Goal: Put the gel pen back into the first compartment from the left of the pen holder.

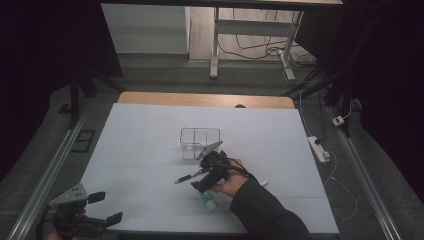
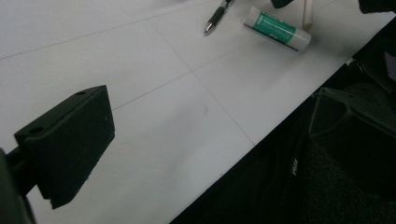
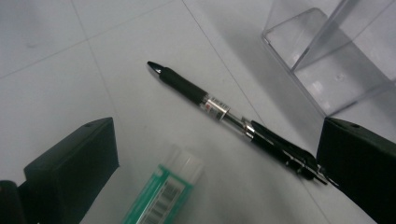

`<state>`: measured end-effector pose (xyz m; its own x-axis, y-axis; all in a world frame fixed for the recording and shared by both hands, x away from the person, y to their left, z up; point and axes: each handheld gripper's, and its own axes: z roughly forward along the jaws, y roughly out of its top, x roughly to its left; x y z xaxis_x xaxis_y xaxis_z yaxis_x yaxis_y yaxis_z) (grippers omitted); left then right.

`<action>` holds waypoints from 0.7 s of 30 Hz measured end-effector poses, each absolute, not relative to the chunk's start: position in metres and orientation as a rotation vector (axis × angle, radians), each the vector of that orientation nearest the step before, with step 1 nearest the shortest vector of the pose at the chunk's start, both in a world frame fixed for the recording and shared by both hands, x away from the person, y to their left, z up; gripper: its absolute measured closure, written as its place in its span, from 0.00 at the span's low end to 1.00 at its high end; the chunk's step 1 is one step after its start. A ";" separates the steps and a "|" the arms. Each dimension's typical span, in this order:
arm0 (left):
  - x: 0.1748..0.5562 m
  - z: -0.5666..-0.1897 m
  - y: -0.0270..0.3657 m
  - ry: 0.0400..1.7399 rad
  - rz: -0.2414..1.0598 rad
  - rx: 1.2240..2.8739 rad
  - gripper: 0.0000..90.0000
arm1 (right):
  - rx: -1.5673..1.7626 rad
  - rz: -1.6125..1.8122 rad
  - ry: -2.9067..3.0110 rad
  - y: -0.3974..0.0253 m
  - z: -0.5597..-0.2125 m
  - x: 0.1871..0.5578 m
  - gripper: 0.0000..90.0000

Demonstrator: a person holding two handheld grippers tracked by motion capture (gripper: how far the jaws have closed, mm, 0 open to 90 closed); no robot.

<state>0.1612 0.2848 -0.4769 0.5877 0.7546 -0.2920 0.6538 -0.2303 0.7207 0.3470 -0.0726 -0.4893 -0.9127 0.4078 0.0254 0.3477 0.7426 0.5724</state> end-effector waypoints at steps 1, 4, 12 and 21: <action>0.161 -0.477 0.285 1.125 0.147 1.956 0.00 | 0.616 0.890 2.841 -0.070 -0.491 0.349 0.00; 0.161 -0.477 0.285 1.124 0.145 1.959 0.00 | 0.592 0.854 2.844 -0.064 -0.496 0.354 0.00; 0.161 -0.477 0.285 1.125 0.143 1.957 0.01 | 0.544 0.791 2.876 -0.046 -0.508 0.365 0.08; 0.161 -0.477 0.285 1.123 0.142 1.957 0.01 | 0.439 0.711 2.922 -0.035 -0.519 0.375 0.27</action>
